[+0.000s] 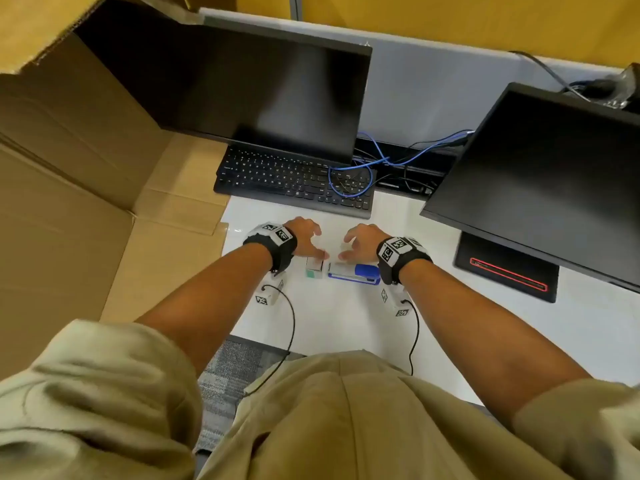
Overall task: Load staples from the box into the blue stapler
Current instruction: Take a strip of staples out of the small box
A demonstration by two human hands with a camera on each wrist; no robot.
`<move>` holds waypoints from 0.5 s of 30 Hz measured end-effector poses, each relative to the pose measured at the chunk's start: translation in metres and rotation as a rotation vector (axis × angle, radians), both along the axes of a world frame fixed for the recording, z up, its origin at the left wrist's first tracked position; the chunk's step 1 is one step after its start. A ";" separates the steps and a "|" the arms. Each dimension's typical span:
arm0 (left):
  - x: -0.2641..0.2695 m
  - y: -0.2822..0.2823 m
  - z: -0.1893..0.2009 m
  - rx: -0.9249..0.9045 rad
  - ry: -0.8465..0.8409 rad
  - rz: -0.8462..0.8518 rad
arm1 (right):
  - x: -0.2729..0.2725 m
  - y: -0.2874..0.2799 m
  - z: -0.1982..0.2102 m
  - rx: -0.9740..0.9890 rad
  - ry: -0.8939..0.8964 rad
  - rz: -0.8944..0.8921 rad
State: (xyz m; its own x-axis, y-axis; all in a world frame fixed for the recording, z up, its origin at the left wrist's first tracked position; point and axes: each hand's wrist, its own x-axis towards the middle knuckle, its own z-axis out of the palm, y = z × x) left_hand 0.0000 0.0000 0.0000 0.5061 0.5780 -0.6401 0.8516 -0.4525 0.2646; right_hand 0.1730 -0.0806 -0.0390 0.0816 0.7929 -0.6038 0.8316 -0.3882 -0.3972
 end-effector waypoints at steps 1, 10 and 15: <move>-0.002 -0.003 0.001 0.008 0.012 -0.044 | -0.001 -0.002 0.001 -0.006 0.008 0.008; -0.007 -0.022 -0.010 0.060 -0.084 -0.111 | -0.017 -0.017 0.008 -0.021 0.003 0.059; -0.006 -0.025 -0.008 0.016 -0.170 -0.083 | -0.022 -0.017 0.008 0.012 0.037 0.033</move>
